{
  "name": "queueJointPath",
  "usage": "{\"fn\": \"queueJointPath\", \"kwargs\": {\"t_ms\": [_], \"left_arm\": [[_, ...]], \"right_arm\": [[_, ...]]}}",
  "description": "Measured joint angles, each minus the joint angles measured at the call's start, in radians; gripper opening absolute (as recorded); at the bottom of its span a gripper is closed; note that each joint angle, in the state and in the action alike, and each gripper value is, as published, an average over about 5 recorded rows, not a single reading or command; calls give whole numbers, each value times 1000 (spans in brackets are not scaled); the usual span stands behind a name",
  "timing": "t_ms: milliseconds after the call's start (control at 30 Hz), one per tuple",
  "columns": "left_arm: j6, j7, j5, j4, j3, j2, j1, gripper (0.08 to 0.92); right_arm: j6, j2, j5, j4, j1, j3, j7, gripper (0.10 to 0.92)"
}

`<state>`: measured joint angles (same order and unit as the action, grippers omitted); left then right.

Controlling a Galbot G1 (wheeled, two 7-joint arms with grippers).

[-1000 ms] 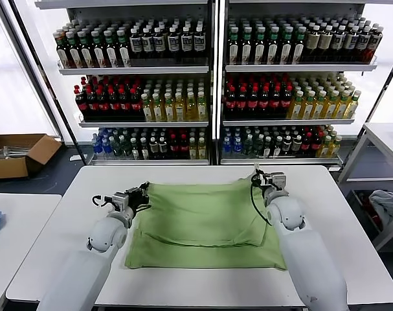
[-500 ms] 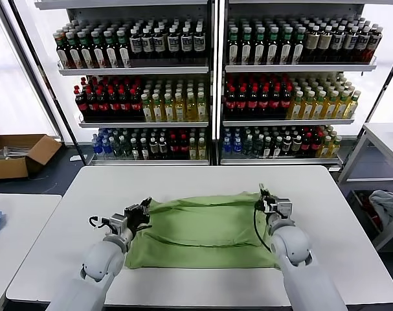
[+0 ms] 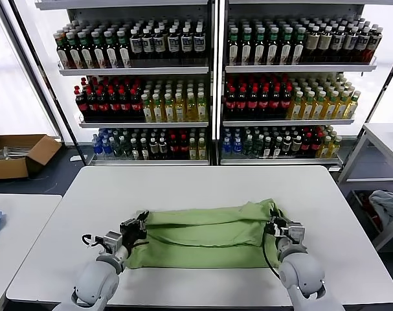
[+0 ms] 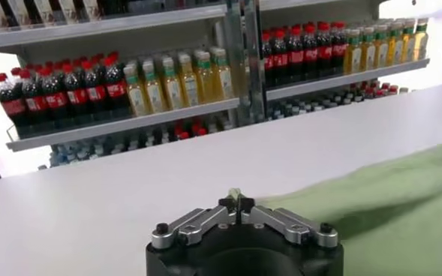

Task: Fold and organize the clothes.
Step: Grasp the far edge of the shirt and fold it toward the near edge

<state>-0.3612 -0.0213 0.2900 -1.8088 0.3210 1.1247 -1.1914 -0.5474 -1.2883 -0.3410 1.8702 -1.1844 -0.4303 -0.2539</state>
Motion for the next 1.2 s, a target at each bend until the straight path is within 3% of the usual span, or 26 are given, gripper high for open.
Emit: {"fn": "queueJointPath", "kwargs": {"t_ms": [533, 1200], "left_arm": [[0, 8, -24, -61, 30, 4, -88, 87], [13, 15, -59, -55, 38, 30, -111, 99]], "right_arm": [[-6, -4, 8, 100, -115, -31, -3, 106], [10, -6, 46, 76, -154, -20, 3, 110]]}}
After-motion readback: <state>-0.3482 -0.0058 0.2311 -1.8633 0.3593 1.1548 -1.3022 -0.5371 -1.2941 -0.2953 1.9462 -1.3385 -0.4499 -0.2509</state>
